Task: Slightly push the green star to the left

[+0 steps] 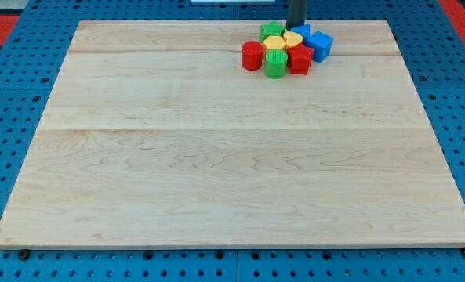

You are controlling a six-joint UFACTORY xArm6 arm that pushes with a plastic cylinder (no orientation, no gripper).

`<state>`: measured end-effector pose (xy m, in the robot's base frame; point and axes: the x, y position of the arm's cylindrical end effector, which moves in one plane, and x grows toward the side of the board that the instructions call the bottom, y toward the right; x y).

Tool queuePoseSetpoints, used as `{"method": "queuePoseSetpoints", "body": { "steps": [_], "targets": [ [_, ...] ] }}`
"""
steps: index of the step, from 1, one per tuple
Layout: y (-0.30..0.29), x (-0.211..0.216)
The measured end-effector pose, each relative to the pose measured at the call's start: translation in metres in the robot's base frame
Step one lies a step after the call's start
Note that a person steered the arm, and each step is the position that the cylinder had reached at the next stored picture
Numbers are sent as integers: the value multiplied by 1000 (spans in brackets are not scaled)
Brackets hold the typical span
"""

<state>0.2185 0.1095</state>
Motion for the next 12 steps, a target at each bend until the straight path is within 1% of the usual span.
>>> {"method": "queuePoseSetpoints", "body": {
  "steps": [3, 5, 9, 12],
  "targets": [
    [17, 7],
    [-3, -7],
    [-9, -7],
    [-24, -9]
  ]
}}
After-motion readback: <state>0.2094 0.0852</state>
